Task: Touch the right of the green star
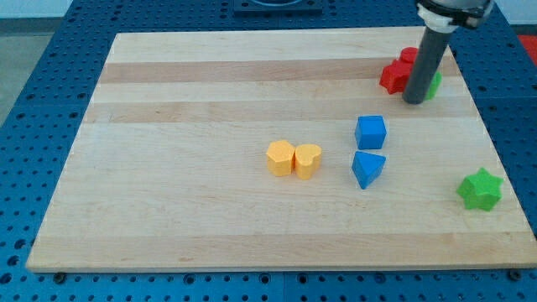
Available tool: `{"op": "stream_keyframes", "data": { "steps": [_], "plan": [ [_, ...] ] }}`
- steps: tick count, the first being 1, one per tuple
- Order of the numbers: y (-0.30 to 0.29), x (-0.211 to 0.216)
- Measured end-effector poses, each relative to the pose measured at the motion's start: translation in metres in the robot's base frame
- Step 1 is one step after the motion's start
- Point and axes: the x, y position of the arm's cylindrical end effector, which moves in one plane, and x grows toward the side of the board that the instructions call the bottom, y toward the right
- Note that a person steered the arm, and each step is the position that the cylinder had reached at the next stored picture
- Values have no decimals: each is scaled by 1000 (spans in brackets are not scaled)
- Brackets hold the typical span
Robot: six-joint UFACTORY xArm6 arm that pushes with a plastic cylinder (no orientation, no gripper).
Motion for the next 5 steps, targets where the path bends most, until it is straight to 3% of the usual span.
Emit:
{"op": "stream_keyframes", "data": {
  "steps": [5],
  "plan": [
    [61, 57]
  ]
}}
